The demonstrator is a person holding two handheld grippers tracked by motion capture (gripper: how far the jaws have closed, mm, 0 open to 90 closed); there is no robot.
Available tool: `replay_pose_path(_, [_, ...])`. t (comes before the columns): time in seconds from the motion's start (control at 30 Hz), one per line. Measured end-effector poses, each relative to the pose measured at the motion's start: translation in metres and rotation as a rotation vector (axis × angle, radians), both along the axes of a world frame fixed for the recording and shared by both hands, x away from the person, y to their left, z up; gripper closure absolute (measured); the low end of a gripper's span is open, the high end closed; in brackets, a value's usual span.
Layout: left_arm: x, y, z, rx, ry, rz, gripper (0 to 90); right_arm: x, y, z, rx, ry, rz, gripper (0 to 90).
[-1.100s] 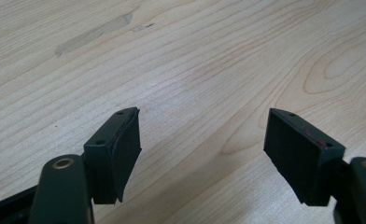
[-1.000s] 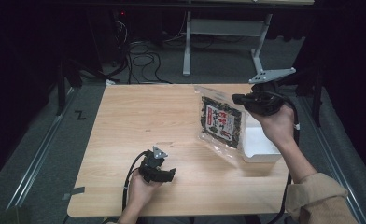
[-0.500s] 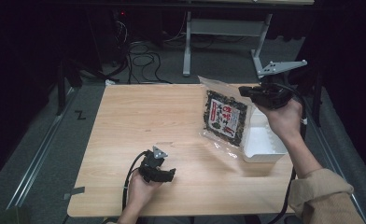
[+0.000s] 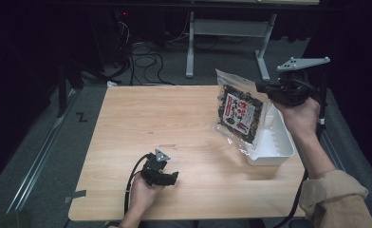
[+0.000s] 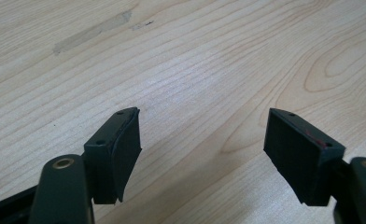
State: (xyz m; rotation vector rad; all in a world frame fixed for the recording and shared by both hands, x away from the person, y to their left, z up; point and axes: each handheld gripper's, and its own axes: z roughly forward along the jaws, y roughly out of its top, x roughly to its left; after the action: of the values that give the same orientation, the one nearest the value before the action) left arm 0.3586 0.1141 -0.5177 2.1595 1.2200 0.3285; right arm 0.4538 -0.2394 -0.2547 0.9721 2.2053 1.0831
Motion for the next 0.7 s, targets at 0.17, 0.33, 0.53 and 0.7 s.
replay_pose_path(0.17, [0.0, 0.0, -0.001, 0.001, 0.003, 0.001, 27.7, 0.0, -0.012, 0.003, -0.002, -0.014, -0.024, 90.0])
replay_pose_path(0.33, [0.0, 0.0, -0.001, 0.002, 0.003, -0.001, 27.7, -0.001, -0.026, 0.003, 0.009, -0.027, -0.055, 90.0])
replay_pose_path(0.53, [0.001, 0.0, -0.001, 0.004, 0.004, -0.001, 27.7, -0.001, -0.038, 0.002, 0.016, -0.033, -0.08, 90.0])
replay_pose_path(0.7, [0.0, -0.001, -0.002, 0.006, 0.006, -0.005, 27.8, -0.002, -0.05, 0.002, 0.037, -0.038, -0.103, 90.0])
